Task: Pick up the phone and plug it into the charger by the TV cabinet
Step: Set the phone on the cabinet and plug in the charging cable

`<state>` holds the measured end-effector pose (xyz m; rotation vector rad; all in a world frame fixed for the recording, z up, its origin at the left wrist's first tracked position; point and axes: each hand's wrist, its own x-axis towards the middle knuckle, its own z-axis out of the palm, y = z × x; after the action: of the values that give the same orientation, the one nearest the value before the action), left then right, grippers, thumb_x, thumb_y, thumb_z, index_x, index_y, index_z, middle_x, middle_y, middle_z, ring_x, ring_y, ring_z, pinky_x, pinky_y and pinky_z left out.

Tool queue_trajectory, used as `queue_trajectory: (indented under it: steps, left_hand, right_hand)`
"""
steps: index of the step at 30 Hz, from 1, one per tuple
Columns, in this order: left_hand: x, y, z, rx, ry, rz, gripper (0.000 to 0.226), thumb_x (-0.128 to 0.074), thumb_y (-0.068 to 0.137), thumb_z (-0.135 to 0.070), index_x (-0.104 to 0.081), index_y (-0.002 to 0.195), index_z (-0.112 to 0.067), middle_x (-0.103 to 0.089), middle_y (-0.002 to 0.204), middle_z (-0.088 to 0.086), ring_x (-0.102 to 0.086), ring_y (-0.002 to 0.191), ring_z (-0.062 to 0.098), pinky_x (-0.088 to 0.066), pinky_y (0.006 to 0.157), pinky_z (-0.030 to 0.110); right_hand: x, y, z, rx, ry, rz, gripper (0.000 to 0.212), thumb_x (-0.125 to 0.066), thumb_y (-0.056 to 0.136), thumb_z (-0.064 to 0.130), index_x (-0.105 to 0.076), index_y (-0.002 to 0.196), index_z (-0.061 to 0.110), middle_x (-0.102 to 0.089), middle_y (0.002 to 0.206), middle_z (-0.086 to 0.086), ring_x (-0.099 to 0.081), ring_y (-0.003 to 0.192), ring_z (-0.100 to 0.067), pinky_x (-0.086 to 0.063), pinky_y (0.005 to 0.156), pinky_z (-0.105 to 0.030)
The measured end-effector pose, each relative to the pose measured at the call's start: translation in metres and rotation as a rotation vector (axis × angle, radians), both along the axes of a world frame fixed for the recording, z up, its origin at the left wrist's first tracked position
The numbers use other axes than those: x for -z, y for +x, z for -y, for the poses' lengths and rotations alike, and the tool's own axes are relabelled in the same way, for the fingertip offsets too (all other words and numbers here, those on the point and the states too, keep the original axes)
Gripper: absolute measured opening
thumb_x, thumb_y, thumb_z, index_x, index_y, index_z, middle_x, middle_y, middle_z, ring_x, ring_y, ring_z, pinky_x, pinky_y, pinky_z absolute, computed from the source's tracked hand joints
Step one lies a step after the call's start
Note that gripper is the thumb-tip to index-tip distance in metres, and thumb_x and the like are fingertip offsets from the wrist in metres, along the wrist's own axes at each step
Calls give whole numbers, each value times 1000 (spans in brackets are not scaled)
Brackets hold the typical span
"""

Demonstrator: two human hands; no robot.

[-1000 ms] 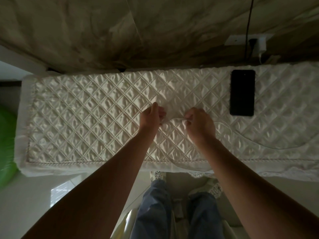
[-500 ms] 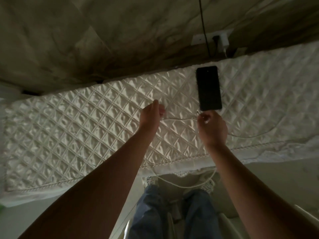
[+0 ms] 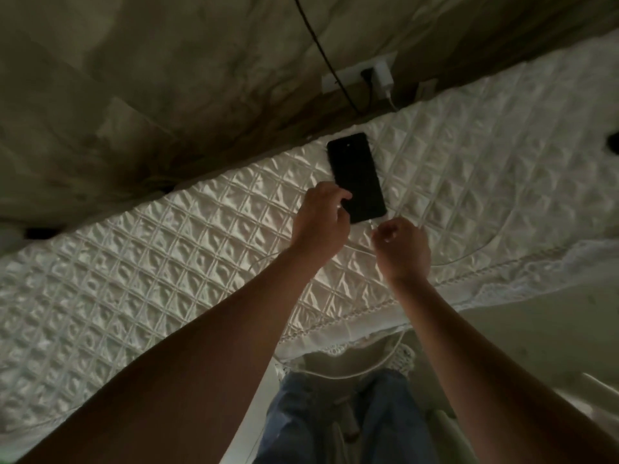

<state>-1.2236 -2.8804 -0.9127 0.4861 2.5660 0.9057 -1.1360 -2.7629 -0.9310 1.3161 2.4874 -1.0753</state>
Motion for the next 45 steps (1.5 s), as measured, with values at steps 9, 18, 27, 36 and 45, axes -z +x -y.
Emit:
queue_trajectory:
  steps: [9,18,27,36,45]
  left_hand:
    - [8,2,-12,337,-244,-62,63,-47,82,2,-46,143,-13,-28,161,9,-23,147,28,-34,112,46]
    - [4,-2,-13,375,-253,-71,66,-49,80,6,-45,143,-14,-28,161,9,-23,147,28,-39,108,49]
    - [4,0,-13,349,-237,-84,64,-49,81,5,-47,142,-14,-30,160,9,-25,146,27,-39,109,46]
    - [2,-2,-14,344,-224,-83,61,-49,80,4,-50,139,-12,-34,158,11,-29,144,29,-41,106,48]
    - [3,-1,-13,352,-219,-81,61,-50,81,4,-49,140,-12,-33,158,11,-28,144,29,-40,107,49]
  right_hand:
    - [2,-5,-4,-20,-32,-6,21,-62,80,39,-73,89,24,-76,88,5,-69,85,-19,-51,71,-30]
    - [1,-4,4,2,-51,-41,18,-58,80,29,-70,92,25,-74,94,4,-67,88,-19,-51,76,-33]
    - [4,-3,6,49,-73,-86,13,-60,79,27,-70,85,22,-73,86,5,-66,78,-15,-48,68,-30]
    - [4,-3,7,109,-92,-106,11,-62,78,27,-69,83,21,-72,82,4,-65,76,-15,-45,67,-28]
    - [0,-6,9,96,-75,-132,12,-58,79,24,-69,82,22,-73,84,3,-66,76,-16,-49,67,-30]
